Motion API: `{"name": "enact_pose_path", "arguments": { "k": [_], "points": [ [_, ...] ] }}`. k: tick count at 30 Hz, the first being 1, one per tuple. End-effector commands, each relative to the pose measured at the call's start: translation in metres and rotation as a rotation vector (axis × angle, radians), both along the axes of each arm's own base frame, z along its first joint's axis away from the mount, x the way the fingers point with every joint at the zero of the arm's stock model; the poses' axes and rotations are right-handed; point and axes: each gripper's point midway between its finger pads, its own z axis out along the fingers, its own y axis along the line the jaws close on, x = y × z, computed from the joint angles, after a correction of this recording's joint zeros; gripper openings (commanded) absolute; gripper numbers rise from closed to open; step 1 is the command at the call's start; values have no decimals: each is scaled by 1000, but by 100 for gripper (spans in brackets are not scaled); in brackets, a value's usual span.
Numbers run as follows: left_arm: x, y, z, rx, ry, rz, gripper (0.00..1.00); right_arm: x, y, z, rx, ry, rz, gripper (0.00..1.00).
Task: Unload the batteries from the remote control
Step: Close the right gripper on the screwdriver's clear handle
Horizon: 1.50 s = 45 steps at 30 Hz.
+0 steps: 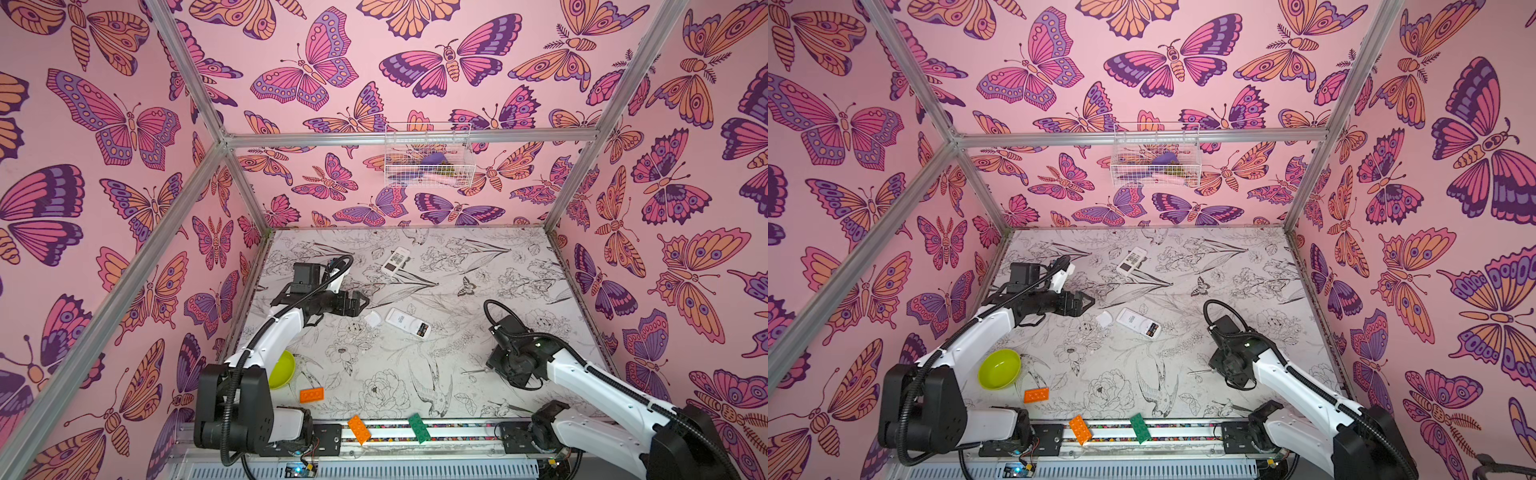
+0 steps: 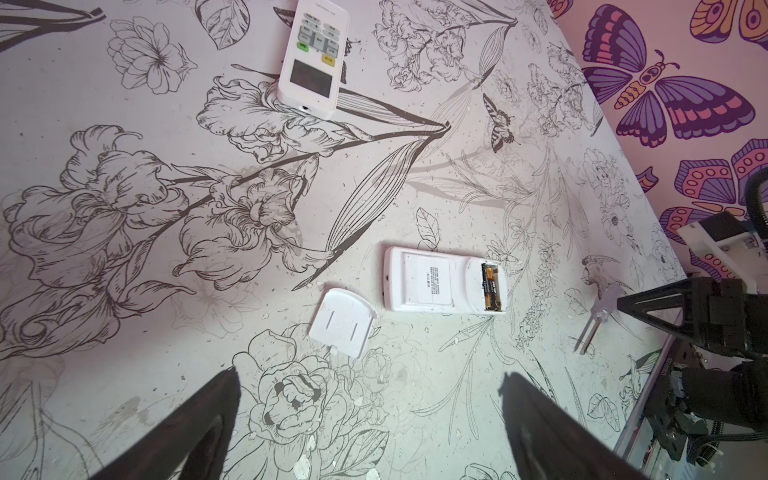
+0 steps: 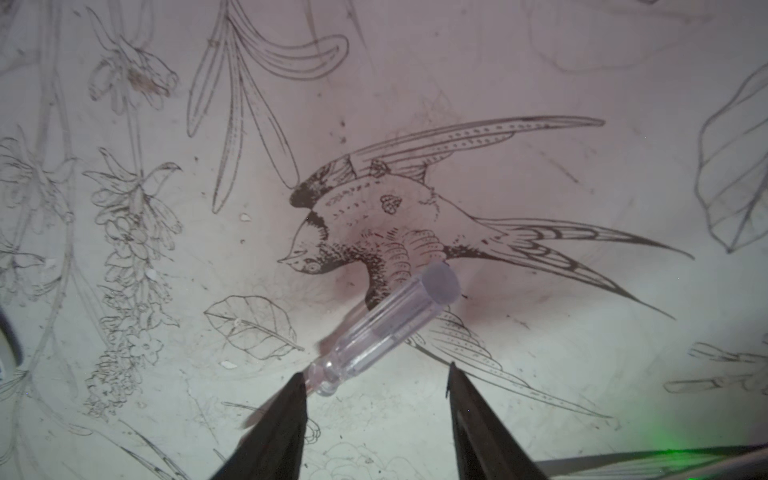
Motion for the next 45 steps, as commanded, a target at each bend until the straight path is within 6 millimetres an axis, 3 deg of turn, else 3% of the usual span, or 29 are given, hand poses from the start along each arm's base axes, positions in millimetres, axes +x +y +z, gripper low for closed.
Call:
{"name": "enact_pose_path", "arguments": {
  "k": [1, 9, 21, 29, 32, 39, 45],
  "points": [
    [-5, 1, -4, -6, 17, -12, 100, 5, 3, -5, 23, 8, -42, 55],
    [-3, 1, -4, -9, 26, -4, 99, 3, -1, -17, 11, 41, -52, 49],
    [-2, 1, -6, 8, 27, -16, 100, 4, -8, -32, -9, 55, -80, 31],
    [-1, -12, -4, 17, 65, -71, 100, 14, -15, -30, 15, 20, -138, 15],
    [2, -17, -1, 13, 106, -75, 100, 23, -19, -20, 49, -32, -178, 12],
    [21, -36, 28, -61, 91, -84, 100, 54, -25, 4, 172, -180, -325, 9],
    [15, -81, 79, 72, -290, -434, 100, 79, -12, 18, 358, -231, -455, 8]
  ]
}}
